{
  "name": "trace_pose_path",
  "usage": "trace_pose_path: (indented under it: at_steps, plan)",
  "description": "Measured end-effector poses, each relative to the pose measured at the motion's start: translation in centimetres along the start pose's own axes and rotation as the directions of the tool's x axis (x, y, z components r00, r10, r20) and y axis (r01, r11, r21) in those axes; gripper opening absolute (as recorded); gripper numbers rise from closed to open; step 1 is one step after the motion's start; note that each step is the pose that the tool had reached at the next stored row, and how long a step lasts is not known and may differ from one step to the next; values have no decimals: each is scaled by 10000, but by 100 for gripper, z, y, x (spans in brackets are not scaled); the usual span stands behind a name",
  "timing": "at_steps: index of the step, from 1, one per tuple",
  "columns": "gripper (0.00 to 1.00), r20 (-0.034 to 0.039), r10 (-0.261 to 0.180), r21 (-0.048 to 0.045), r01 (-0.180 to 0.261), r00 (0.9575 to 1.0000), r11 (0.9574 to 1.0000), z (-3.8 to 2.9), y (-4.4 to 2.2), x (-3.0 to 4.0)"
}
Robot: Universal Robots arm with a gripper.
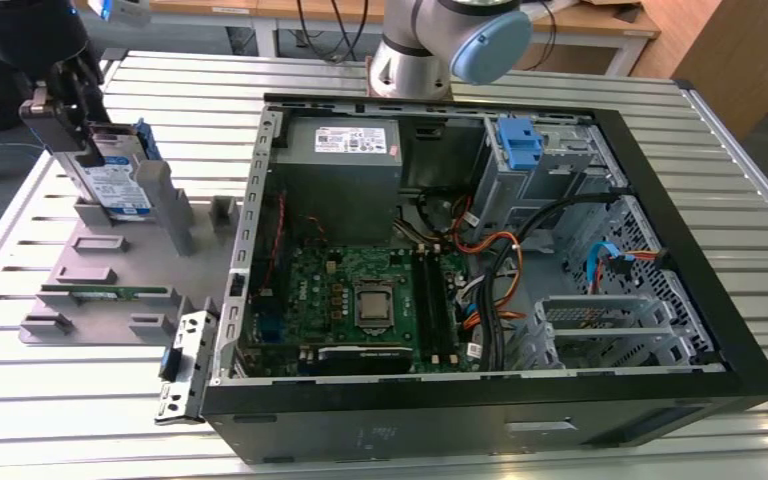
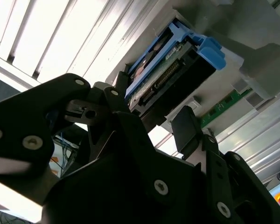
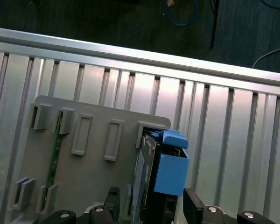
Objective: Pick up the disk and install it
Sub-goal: 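Pick up the disk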
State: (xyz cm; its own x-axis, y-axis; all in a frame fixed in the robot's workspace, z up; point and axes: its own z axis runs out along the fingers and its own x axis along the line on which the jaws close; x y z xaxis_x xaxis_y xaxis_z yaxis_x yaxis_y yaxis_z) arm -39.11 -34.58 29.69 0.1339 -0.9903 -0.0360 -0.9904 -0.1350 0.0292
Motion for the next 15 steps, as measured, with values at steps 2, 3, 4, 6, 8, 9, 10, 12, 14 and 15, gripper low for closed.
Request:
trace_pose_path:
  at_steps: [2, 3, 4, 6, 8, 9, 10, 12, 14, 15]
  plan:
    - [64, 6, 160, 6, -160, 9999, 9999, 3, -1, 0]
    - [64, 8, 218, 8, -218, 9998, 9998, 3, -1, 0]
    - [64, 9, 230, 9, -230, 9997, 9997, 4, -1, 0]
    - [64, 10, 234, 10, -234, 9997, 9997, 4, -1, 0]
    - [64, 11, 235, 12, -235, 9997, 9997, 0, -1, 0]
    - [64, 11, 235, 10, -235, 9997, 9997, -5, -2, 0]
    - [64, 13, 237, 10, -237, 9997, 9997, -10, -3, 0]
    - [64, 15, 239, 10, -239, 9997, 9997, -21, -4, 0]
    - [64, 19, 241, 14, -241, 9997, 9997, -20, -4, 0]
    - [64, 21, 241, 19, -241, 9997, 9997, -20, -4, 0]
